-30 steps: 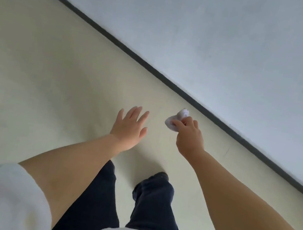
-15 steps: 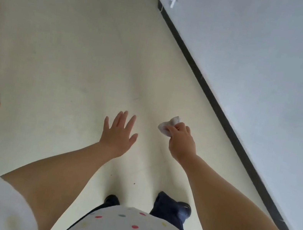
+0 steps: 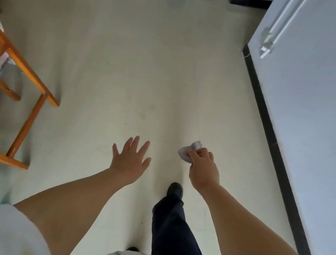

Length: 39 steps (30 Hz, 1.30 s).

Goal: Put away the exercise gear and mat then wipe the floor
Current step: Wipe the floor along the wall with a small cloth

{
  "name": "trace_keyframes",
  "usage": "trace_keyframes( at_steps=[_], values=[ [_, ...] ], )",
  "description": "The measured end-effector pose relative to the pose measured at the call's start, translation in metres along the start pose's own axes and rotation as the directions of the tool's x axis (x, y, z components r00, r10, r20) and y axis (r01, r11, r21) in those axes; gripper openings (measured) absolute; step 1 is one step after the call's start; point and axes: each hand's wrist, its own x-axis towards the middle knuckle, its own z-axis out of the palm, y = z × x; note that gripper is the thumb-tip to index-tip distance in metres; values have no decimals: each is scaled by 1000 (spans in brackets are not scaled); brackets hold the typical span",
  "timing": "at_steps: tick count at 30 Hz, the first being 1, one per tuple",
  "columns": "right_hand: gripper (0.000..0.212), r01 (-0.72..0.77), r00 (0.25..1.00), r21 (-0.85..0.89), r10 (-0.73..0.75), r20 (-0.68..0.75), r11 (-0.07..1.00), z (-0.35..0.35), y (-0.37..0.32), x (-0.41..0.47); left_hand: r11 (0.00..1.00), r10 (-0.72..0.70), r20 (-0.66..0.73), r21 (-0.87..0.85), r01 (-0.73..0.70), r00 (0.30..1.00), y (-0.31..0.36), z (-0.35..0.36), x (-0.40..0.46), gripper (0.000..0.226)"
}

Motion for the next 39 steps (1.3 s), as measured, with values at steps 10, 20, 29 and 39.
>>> trace_keyframes(
  at_steps=[10,20,29,39],
  values=[
    [49,89,996,-84,-89,12,992,-85,60,230,997,-71,-15,-26,70,997,34,-88,207,56],
    [49,222,970,-116,-208,123,968,-148,62,458,979,-187,-16,-87,185,982,34,-189,404,57],
    [49,171,985,-99,-167,44,980,-222,33,720,986,-157,-52,-56,155,986,-14,-312,650,57],
    [45,38,998,-96,-42,-43,995,-325,68,981,1000,9,-97,25,-7,995,3,-458,932,57]
  ],
)
